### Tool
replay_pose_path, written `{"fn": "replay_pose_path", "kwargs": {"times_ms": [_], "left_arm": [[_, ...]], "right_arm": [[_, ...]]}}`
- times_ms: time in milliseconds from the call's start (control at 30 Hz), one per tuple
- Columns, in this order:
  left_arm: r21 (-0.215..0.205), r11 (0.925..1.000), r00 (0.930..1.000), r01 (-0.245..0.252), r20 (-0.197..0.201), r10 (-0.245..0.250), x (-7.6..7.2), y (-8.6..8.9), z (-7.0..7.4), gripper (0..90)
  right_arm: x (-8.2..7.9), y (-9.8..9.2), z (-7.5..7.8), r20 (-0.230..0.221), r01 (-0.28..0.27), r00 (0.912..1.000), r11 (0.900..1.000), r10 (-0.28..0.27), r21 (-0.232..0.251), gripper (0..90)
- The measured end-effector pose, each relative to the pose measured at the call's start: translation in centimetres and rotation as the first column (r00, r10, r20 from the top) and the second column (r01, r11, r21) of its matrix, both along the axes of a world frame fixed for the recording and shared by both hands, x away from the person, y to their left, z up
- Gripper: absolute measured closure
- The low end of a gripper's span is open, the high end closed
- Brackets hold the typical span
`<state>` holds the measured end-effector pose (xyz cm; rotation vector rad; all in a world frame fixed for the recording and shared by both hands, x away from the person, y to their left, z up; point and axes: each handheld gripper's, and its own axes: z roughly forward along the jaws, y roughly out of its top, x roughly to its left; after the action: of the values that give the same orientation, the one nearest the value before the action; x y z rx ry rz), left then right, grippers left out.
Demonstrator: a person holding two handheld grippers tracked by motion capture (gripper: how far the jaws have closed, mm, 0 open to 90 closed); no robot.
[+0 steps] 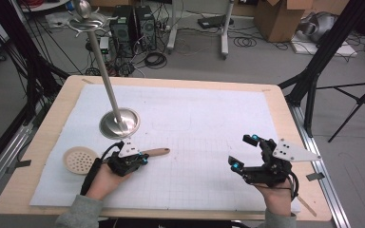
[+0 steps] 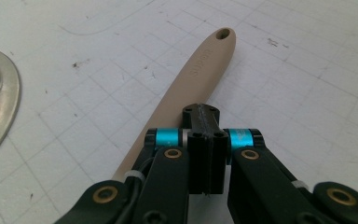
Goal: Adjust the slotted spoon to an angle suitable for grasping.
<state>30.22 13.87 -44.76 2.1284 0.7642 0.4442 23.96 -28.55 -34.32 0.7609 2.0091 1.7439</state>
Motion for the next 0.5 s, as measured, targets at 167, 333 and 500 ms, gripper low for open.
{"fn": "replay_pose_path", "kwargs": {"times_ms": [167,333,500], "left_arm": [[0.004,1.0,1.0,-0.009,0.001,0.009,0.1,-0.1,0.0,89.6],[-0.003,1.0,1.0,-0.001,0.0,0.001,-0.4,0.2,0.1,89.6],[-0.021,0.9998,0.9997,-0.001,0.025,0.002,-1.5,1.6,1.1,89.6]], "right_arm": [[0.0,0.1,0.0,-0.002,-0.004,1.0,1.0,0.004,-0.004,11.6],[0.0,-0.1,0.0,-0.001,0.0,1.0,1.0,0.0,-0.001,11.6],[0.1,-0.3,0.0,-0.002,0.005,1.0,1.0,-0.005,0.007,11.6]]}}
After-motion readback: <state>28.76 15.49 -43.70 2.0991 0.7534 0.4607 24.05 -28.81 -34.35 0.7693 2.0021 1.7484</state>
